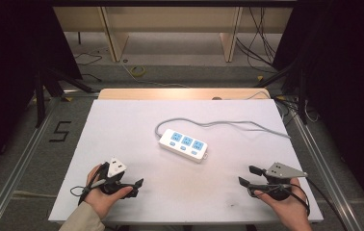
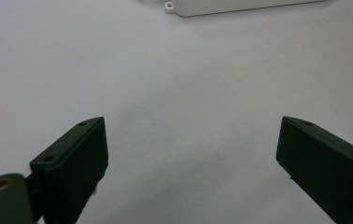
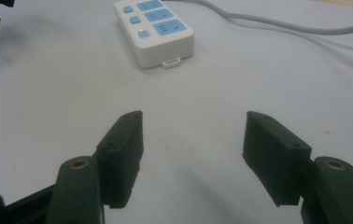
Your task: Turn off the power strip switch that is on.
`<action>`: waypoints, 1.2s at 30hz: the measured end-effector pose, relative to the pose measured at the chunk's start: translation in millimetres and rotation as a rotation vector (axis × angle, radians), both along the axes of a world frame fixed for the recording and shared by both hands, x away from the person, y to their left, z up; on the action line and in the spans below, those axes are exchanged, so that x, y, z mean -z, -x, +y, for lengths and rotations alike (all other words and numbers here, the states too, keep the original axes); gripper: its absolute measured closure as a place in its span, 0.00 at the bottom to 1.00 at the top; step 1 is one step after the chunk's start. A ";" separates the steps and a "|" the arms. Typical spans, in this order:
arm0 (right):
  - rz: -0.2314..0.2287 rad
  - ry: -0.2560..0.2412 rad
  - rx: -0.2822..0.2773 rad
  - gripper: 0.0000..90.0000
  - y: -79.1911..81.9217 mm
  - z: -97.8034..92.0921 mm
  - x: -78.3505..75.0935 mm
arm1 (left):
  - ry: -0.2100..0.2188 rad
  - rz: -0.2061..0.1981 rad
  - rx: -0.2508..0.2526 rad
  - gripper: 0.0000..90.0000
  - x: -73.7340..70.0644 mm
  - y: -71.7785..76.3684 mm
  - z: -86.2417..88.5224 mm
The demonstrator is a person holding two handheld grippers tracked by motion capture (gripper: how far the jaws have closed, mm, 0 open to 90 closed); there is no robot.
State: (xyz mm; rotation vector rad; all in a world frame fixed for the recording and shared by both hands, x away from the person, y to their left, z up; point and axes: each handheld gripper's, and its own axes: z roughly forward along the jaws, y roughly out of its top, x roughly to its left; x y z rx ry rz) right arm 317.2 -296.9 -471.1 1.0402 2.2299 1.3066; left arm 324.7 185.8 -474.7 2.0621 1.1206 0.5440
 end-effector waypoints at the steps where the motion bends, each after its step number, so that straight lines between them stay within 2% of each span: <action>1: -0.003 -0.001 0.000 0.44 0.2 0.1 -0.3 | -0.001 0.001 0.001 0.10 0.2 -0.1 0.1; 11: -0.018 0.015 -0.016 0.52 0.7 2.4 -3.4 | 0.000 -0.009 -0.004 0.10 -0.1 0.0 0.8; 17: -0.017 0.031 -0.016 0.63 1.5 3.5 -7.3 | -0.002 -0.009 0.001 0.10 0.5 -0.5 0.2; 23: -0.034 0.050 -0.007 0.72 1.7 4.7 -10.6 | -0.002 -0.011 -0.001 0.11 0.5 -0.6 0.1; 29: -0.046 0.081 0.001 0.87 0.5 5.2 -14.4 | 0.001 -0.016 -0.003 0.11 0.8 -0.8 -0.9; 36: -0.025 0.114 0.007 1.00 -0.8 7.5 -17.5 | 0.001 -0.021 -0.003 0.11 0.8 -0.8 -1.2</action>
